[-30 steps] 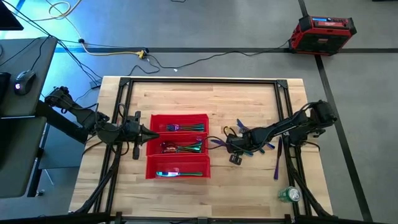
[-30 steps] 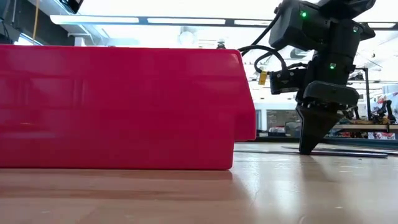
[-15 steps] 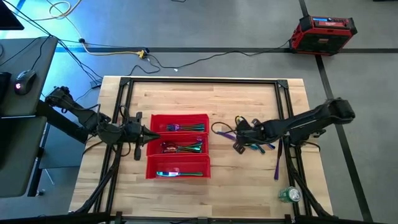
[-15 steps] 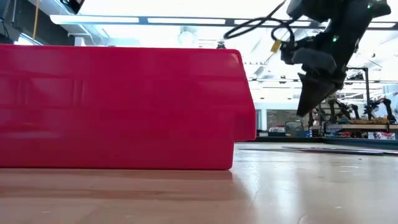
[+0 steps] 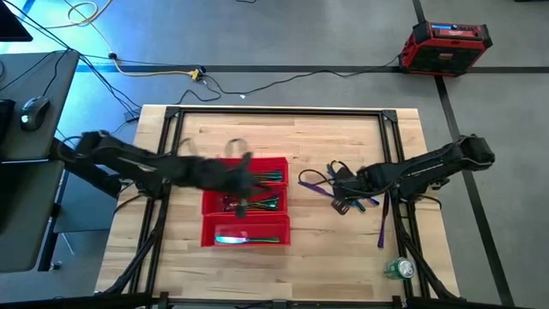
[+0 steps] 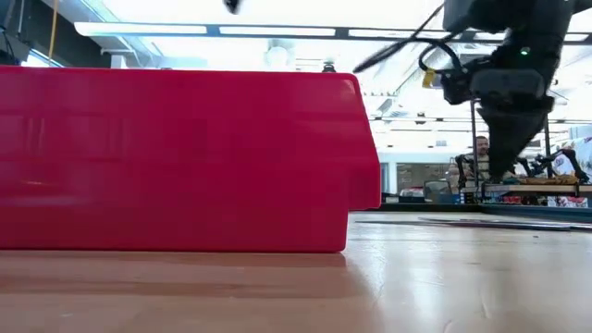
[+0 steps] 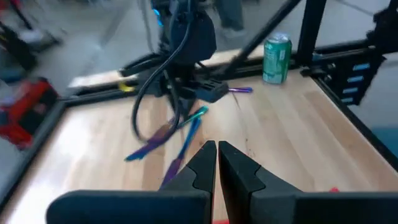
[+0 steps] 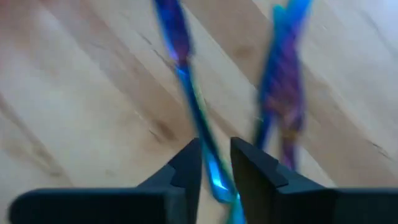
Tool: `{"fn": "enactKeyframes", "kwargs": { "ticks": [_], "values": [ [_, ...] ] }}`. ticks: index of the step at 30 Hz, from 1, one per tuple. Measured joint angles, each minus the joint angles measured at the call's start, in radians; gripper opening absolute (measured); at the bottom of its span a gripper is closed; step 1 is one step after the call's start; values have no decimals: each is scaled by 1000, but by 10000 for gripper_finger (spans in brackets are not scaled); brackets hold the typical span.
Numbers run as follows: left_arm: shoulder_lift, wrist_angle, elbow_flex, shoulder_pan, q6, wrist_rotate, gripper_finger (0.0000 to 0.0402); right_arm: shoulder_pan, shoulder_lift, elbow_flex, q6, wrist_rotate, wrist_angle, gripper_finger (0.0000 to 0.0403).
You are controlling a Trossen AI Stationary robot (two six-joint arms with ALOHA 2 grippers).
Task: Sort silverware
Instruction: Put the purple table knife into the bottom red bin
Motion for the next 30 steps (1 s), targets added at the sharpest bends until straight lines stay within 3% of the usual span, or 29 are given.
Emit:
{"fn": "enactKeyframes", "kwargs": {
  "ticks": [3,12,22,25,30],
  "values": [
    [160,-52,156,56,27,94,0,0,-1,0,9,52,-79,110],
    [580,-159,544,31,78,81,0,-52,-101,1,-81,64,-84,140],
    [906,-133,835,-72,157,-120,0,-185,-156,2,-321,-248,76,140],
    [984,-219,949,-83,164,-189,0,-217,-157,2,-382,-292,101,140],
    [1090,-414,1131,-58,103,-201,0,-309,-155,2,-436,-316,80,140]
  ]
}}
